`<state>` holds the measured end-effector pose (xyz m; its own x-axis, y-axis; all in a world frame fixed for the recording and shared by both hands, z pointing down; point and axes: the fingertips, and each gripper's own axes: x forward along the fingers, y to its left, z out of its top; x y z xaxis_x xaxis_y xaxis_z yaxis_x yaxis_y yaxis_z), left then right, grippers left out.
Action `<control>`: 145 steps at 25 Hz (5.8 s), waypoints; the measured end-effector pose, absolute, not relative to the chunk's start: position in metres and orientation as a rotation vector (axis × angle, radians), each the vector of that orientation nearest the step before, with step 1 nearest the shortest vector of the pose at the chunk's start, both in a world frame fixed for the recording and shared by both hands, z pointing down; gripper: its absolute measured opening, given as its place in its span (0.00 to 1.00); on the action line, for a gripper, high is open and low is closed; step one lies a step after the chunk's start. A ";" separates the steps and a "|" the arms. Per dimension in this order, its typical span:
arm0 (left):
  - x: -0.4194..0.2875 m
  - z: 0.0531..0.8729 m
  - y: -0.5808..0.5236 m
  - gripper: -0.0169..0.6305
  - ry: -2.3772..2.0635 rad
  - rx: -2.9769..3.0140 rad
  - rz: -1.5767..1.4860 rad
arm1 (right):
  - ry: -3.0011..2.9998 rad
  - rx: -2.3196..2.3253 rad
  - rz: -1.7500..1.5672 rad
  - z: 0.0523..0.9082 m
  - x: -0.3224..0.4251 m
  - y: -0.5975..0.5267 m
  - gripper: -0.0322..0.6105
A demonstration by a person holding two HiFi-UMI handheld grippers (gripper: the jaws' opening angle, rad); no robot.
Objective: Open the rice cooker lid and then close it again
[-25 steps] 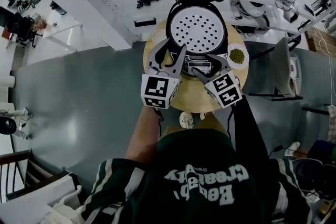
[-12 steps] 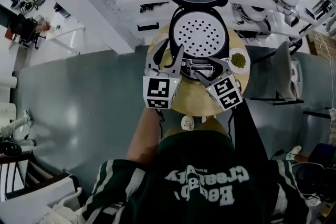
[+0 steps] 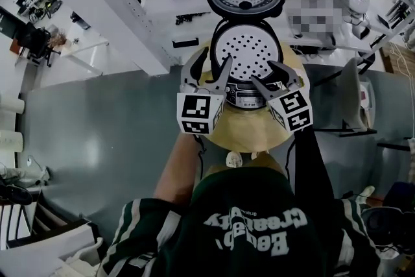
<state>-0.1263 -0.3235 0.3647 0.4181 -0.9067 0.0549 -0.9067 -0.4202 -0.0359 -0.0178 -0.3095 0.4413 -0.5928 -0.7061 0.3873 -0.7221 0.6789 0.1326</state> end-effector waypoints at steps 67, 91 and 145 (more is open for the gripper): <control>-0.110 0.304 -0.504 0.61 1.567 -2.701 -0.228 | -2.511 1.106 -0.178 0.317 0.039 -0.489 0.69; -0.104 0.367 -0.399 0.64 1.449 -2.748 -0.350 | -2.475 1.102 -0.041 0.373 0.033 -0.392 0.78; -0.086 0.498 -0.311 0.64 1.356 -3.027 -0.520 | -2.429 0.943 0.281 0.499 0.008 -0.313 0.74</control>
<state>-0.0860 -0.3107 0.4981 0.6302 -0.6868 0.3623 -0.7530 -0.6544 0.0692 0.0080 -0.3133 0.4995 -0.6256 -0.5692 0.5335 -0.6760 0.7369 -0.0065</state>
